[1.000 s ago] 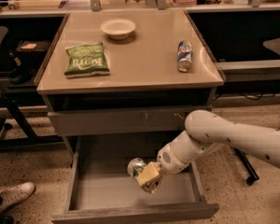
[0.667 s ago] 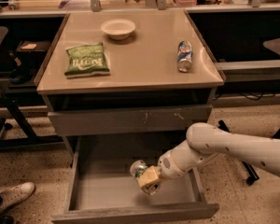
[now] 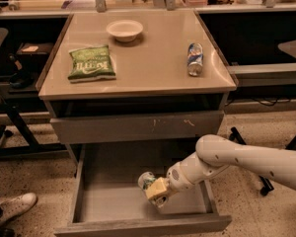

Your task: Place 7up can into middle drawer

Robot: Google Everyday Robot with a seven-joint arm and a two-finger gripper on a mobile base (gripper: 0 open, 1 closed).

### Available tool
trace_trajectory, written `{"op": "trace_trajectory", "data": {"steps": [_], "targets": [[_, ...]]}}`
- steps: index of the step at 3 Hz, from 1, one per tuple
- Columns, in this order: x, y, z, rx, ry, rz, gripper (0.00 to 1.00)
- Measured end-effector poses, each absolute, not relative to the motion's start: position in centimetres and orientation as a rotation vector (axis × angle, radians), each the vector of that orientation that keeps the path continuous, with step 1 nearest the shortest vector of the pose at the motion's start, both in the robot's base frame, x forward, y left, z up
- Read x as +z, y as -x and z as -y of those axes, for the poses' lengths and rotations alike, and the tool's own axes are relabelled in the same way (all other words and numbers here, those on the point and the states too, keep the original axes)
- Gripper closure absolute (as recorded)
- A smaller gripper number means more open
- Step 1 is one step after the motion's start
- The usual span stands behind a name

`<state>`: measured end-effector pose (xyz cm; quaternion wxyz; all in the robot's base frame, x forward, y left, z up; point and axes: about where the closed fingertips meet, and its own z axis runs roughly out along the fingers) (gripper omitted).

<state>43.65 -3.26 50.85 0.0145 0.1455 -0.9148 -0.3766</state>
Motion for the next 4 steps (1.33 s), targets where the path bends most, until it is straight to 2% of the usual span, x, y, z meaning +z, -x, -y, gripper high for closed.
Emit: {"op": "trace_trajectory", "data": {"steps": [4], "targets": [[40.6, -49.5, -2.1, -1.246, -0.369, 2.921, 1.0]]}}
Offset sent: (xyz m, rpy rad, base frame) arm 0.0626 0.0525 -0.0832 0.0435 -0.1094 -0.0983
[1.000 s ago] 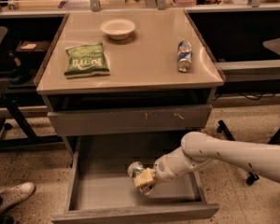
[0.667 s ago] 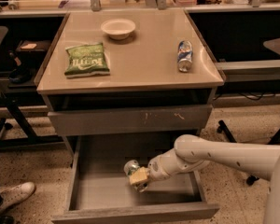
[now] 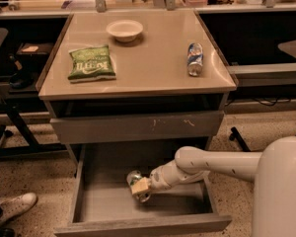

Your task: Place 7up can into middle drawer

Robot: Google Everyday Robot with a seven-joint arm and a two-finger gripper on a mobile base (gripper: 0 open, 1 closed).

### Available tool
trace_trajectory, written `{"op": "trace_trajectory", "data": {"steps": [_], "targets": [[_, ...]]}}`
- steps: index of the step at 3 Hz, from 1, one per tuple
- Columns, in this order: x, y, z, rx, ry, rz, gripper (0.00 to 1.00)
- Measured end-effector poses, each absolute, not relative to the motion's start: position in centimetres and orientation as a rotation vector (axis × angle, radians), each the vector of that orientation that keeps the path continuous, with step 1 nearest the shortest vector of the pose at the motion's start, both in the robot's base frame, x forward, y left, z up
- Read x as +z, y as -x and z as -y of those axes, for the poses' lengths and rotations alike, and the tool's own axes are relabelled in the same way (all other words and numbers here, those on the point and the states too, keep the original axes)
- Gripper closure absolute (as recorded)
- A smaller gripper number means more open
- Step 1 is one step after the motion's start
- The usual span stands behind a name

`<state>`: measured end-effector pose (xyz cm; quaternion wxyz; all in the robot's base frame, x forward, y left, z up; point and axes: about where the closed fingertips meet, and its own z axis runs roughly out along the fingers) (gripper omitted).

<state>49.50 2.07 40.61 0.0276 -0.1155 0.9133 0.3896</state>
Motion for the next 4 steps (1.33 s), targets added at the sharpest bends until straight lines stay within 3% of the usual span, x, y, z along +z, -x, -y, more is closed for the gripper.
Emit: {"op": "trace_trajectory", "data": {"steps": [1, 2, 4], "targets": [[38.66, -49.78, -2.43, 1.203, 0.318, -2.841, 1.0], [38.21, -49.82, -2.52, 1.204, 0.31, -2.846, 0.9], [38.21, -49.82, -2.53, 1.204, 0.31, -2.846, 0.43]]}}
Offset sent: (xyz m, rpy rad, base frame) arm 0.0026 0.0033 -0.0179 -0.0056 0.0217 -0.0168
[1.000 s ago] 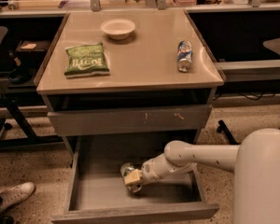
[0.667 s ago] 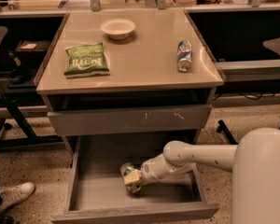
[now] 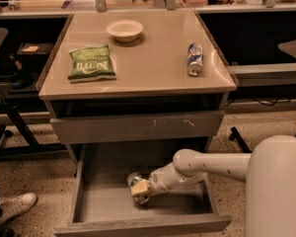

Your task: Place 7up can into middle drawer

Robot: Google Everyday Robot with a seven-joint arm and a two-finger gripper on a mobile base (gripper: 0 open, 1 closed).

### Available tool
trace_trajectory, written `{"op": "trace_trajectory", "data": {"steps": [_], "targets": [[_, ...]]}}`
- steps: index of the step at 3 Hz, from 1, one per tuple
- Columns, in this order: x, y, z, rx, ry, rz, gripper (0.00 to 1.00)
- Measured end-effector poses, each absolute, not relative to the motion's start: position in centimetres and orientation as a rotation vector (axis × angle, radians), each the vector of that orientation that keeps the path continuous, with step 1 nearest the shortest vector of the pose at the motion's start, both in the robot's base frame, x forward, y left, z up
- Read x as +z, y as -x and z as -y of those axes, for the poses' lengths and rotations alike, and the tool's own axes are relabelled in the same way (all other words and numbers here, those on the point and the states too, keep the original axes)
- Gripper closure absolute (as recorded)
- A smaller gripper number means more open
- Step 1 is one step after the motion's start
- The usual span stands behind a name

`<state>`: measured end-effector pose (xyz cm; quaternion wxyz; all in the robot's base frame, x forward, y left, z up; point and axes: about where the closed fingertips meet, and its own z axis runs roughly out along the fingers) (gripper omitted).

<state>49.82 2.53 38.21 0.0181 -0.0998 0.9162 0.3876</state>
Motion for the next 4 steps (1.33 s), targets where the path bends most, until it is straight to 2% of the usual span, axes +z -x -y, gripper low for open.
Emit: {"op": "trace_trajectory", "data": {"steps": [2, 4], "targets": [[38.2, -49.81, -2.54, 1.204, 0.31, -2.846, 0.0], [38.67, -49.81, -2.54, 1.204, 0.31, -2.846, 0.0]]}}
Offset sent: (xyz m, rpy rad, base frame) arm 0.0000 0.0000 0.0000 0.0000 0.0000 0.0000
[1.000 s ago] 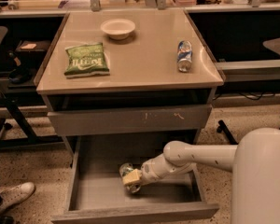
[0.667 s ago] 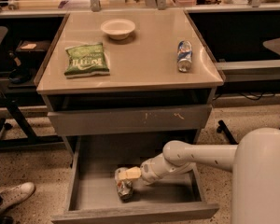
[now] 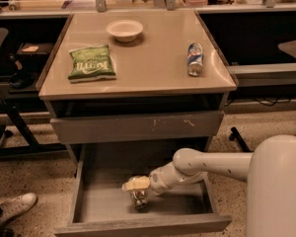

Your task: Place 7up can into middle drawer

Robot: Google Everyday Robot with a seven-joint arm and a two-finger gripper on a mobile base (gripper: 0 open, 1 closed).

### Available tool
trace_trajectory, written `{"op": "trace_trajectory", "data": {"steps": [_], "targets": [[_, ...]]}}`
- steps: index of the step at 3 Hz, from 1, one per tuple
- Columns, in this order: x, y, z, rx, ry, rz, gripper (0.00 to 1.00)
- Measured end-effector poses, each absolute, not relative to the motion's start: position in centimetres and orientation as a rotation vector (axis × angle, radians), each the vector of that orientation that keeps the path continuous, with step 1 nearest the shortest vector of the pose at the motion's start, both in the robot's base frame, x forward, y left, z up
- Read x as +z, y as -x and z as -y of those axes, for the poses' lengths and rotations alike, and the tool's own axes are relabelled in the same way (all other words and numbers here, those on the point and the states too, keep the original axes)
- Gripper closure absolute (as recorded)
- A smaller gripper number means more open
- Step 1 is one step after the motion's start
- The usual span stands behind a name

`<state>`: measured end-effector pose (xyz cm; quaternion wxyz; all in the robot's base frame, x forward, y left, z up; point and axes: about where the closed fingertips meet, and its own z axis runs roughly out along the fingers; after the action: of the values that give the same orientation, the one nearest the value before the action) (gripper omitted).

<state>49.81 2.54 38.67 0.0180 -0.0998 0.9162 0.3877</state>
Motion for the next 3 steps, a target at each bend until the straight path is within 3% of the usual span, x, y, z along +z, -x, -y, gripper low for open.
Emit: {"op": "trace_trajectory", "data": {"steps": [1, 3], "targets": [[42.1, -49.3, 0.0, 1.127, 0.207, -2.805, 0.0], [49.6, -43.1, 5.4, 0.841, -0.032, -2.797, 0.0]]}}
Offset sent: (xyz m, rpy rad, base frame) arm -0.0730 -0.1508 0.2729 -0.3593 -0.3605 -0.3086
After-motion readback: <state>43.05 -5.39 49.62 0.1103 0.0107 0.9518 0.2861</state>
